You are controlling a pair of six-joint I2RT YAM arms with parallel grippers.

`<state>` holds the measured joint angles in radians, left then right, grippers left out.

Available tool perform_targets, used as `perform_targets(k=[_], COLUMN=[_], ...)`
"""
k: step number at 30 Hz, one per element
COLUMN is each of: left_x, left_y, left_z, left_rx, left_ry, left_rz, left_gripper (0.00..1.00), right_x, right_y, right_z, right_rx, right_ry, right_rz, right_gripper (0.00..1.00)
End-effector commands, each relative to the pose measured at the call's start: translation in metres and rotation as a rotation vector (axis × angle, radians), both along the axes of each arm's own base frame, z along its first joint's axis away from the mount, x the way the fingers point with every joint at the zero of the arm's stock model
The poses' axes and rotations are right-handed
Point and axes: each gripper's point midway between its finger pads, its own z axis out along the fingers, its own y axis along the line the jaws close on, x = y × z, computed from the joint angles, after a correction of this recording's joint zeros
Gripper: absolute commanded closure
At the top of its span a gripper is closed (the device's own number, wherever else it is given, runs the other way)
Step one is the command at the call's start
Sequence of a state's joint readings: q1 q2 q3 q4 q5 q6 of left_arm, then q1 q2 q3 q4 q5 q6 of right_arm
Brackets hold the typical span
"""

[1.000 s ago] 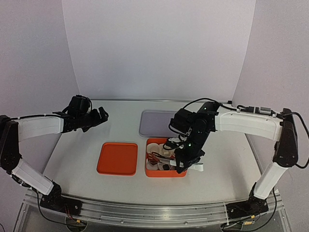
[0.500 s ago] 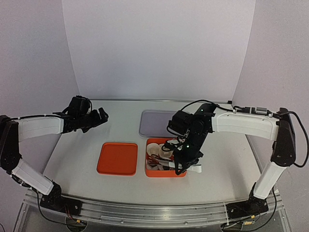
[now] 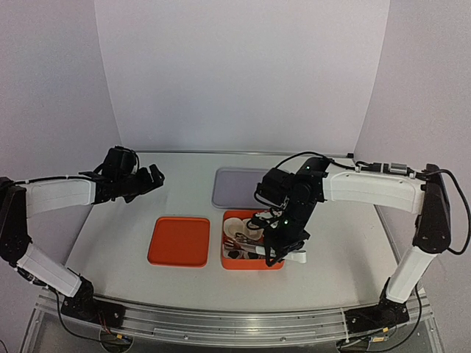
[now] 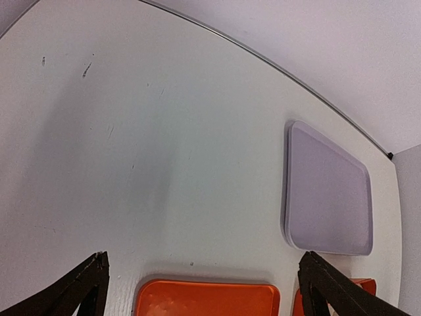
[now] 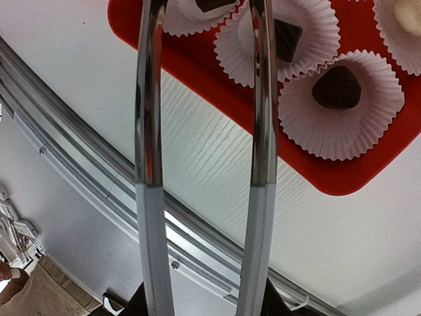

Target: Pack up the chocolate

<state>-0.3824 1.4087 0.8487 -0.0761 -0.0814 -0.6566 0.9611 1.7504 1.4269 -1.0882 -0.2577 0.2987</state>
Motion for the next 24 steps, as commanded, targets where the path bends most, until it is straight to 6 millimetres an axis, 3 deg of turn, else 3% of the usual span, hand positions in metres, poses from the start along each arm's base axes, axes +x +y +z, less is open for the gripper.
perform_targets(k=[1, 10, 18, 21, 24], left_x=[-0.003, -0.006, -0.005, -0.004, -0.004], left_y=[0.005, 0.007, 0.006, 0.006, 0.006], left_z=[0.012, 0.014, 0.012, 0.008, 0.000], left_rx=[-0.020, -0.026, -0.036, -0.031, -0.019], left_ry=[-0.033, -0.038, -0.030, -0.009, 0.030], left_rz=[0.022, 0.028, 0.033, 0.040, 0.045], left_gripper=[0.00, 0.00, 0.00, 0.00, 0.00], right_x=[0.003, 0.003, -0.001, 0.017, 0.058], right_y=[0.010, 0.004, -0.025, -0.044, -0.079], right_z=[0.014, 0.036, 0.069, 0.082, 0.092], right_rx=[0.052, 0.092, 0.128, 0.088, -0.025], right_ry=[-0.028, -0.086, -0.186, -0.329, -0.527], right_rz=[0.004, -0.010, -0.067, -0.148, -0.307], right_gripper=[0.66, 0.69, 0.70, 0.70, 0.70])
